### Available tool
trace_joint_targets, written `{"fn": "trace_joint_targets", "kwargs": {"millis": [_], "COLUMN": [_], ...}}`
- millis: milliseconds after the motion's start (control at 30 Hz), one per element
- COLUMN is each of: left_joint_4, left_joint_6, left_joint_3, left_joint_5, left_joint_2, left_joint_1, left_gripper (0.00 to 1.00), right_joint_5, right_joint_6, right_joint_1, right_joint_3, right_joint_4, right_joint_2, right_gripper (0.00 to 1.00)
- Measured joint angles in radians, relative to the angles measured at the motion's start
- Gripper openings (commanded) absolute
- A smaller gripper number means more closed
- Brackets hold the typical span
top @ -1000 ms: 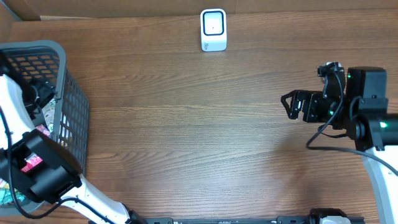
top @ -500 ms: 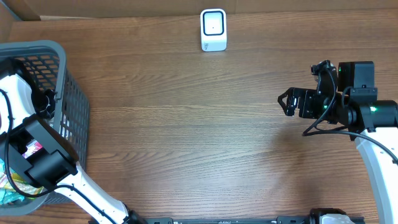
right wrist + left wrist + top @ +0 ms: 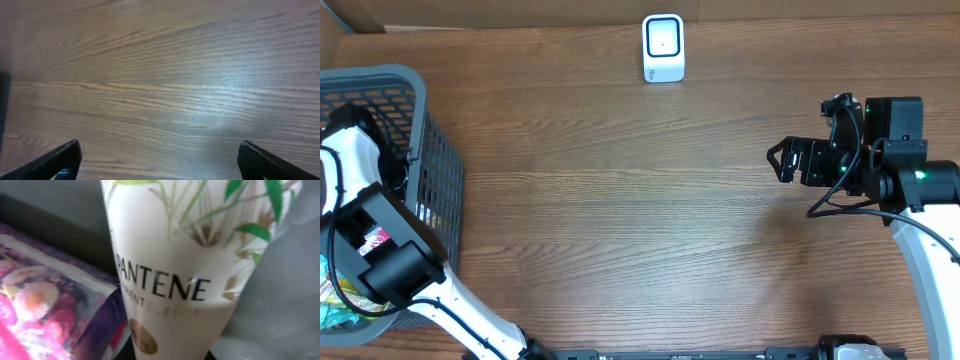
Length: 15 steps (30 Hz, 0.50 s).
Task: Scan the item barcode
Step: 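Grasp the white Pantene tube with the left gripper and lift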
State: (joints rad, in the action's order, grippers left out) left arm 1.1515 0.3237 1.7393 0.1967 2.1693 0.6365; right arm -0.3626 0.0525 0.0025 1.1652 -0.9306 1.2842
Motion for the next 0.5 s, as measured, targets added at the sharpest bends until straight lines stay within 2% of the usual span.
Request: {"fn": "trace_joint_targets", "kwargs": {"millis": [300, 500], "left_joint_4": [0.114, 0.221], "left_joint_6": [0.022, 0.057], "left_joint_3": [0.018, 0.138], "left_joint_5": [0.007, -0.013], "left_joint_2": [0.0, -0.025], "left_joint_1": [0.0, 0.0], "left_gripper": [0.04, 0.04], "right_joint_5": [0.0, 0.0], "right_joint_6": [0.0, 0.0], "right_joint_1": [0.0, 0.0], "right_joint_3": [0.0, 0.0], "right_joint_4": [0.089, 0.088], "right_joint_2": [0.0, 0.0], "right_gripper": [1.0, 1.0]}}
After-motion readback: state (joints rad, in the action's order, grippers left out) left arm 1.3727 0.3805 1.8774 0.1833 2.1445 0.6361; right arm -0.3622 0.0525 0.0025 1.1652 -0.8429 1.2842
